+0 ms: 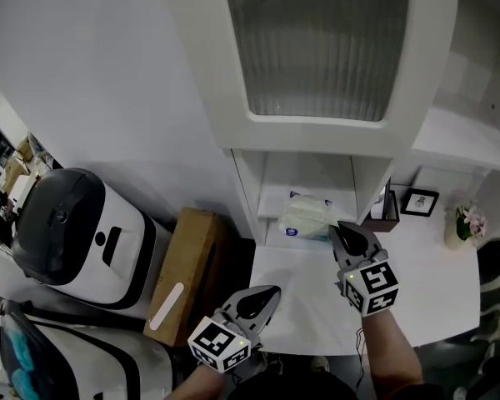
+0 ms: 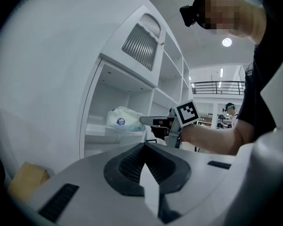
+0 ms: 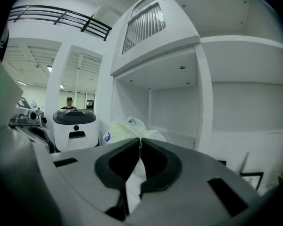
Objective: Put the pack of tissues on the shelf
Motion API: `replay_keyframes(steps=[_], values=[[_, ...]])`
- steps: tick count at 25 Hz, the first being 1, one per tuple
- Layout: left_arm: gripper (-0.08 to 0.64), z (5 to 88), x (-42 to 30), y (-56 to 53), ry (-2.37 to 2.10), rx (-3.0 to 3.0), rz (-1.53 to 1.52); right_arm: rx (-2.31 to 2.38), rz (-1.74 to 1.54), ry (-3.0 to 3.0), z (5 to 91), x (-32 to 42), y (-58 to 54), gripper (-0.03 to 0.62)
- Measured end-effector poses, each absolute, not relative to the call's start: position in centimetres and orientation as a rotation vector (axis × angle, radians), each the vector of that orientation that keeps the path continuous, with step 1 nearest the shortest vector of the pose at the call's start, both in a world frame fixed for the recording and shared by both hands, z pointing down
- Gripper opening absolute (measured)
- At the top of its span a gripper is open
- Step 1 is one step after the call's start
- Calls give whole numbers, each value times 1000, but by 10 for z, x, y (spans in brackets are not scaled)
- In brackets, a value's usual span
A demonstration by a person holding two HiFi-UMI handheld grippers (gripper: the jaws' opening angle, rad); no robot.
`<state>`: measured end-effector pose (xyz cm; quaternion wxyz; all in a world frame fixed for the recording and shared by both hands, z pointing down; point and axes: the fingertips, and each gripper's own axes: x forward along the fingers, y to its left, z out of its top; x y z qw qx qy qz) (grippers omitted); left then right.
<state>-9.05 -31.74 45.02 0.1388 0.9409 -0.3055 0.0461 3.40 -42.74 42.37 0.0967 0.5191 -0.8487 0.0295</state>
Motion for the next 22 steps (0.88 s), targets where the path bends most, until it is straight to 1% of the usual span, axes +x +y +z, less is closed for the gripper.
replay_keyframes(steps=[22], values=[[5, 466, -106, -369, -842, 2695, 140, 1564, 141, -2440, 444, 23, -496, 6]])
